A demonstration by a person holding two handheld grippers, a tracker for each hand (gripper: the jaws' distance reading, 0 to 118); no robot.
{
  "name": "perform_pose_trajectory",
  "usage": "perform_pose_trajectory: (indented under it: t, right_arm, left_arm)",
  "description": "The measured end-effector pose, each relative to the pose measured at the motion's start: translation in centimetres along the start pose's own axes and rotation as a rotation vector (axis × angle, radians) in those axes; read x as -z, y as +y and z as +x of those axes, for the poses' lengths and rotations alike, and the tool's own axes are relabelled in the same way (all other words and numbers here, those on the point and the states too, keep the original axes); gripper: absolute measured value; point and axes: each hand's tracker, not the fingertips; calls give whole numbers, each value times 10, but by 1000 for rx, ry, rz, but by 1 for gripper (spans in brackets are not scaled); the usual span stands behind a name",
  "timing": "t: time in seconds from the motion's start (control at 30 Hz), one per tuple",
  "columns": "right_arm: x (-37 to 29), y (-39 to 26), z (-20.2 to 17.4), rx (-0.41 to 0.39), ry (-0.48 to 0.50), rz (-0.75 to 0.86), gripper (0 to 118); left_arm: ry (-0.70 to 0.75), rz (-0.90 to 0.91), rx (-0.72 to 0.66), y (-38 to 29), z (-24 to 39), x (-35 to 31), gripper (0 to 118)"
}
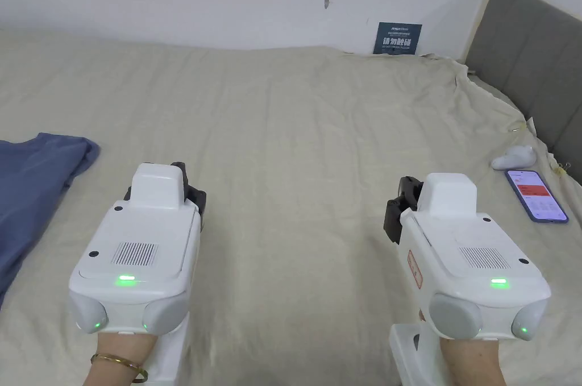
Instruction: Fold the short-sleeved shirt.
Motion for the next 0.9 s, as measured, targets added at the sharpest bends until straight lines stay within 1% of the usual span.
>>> perform_pose_trajectory:
  t: [0.9]
  right_arm:
    - [-2, 6, -4, -18, 8, 14, 0]
  left_arm:
    - [-2, 10, 7, 2, 1, 1, 0]
